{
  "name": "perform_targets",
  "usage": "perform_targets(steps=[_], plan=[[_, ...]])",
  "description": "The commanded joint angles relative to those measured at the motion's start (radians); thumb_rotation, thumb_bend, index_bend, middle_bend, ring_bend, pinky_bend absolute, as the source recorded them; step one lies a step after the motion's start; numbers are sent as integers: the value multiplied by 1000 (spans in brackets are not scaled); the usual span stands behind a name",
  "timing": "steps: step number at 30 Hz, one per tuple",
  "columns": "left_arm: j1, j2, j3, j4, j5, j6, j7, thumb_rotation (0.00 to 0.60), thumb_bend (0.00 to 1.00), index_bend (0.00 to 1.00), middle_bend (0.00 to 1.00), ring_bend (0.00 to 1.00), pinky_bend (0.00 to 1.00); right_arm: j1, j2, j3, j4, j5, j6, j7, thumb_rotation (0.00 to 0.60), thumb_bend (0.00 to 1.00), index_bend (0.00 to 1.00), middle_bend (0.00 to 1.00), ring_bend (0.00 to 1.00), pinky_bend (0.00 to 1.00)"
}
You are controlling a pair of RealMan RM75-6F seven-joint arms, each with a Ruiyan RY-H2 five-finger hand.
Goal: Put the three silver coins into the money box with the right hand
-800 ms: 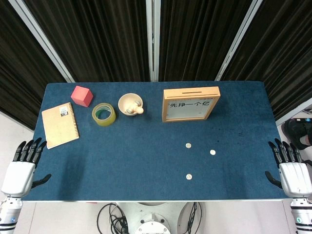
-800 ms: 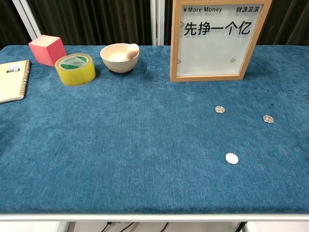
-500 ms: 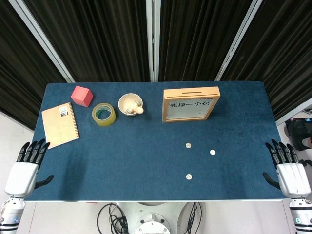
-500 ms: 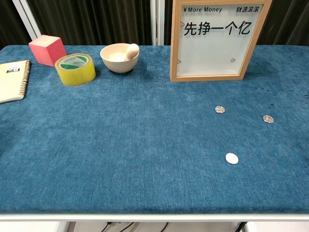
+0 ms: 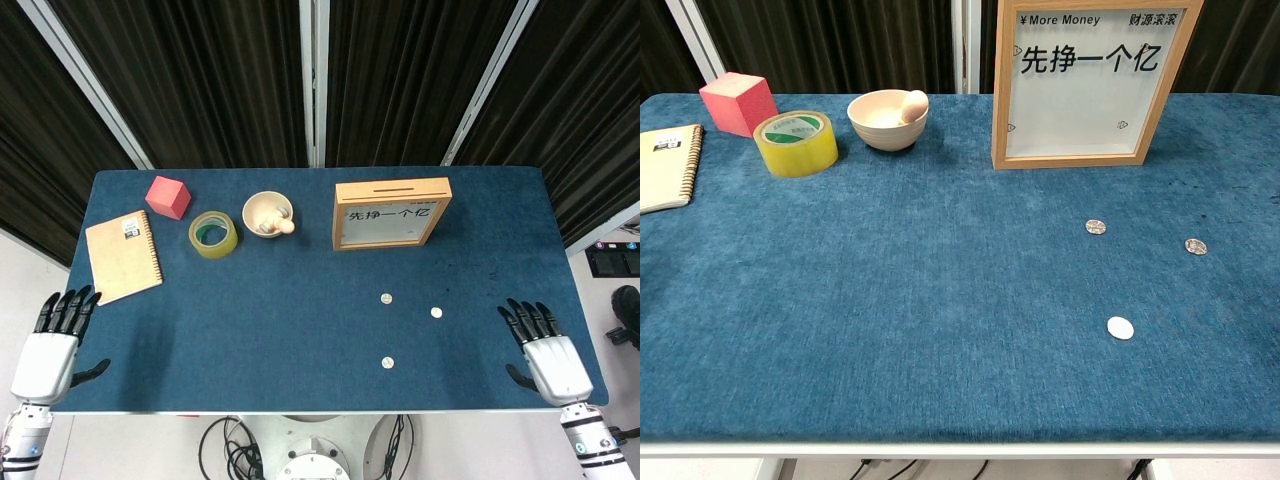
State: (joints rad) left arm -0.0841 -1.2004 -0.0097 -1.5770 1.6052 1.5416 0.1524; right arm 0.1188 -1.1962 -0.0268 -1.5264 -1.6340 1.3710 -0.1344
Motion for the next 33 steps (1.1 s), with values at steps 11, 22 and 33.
perform_targets(steps=[11,22,33], plan=[[12,-12,-2,30,-31,-2,0,600,67,30,0,0,0,130,-147,-44,34,-145,-125,-16,600,253,179,0,0,0],[25,-15,-4,52,-46,9,-25,600,67,30,3,0,0,187,-239,-50,96,-136,-196,-20,600,332,133,0,0,0],[27,-42,-18,101,-54,24,-36,600,68,31,20,0,0,204,-364,-60,204,-155,-161,33,600,332,147,0,0,0]])
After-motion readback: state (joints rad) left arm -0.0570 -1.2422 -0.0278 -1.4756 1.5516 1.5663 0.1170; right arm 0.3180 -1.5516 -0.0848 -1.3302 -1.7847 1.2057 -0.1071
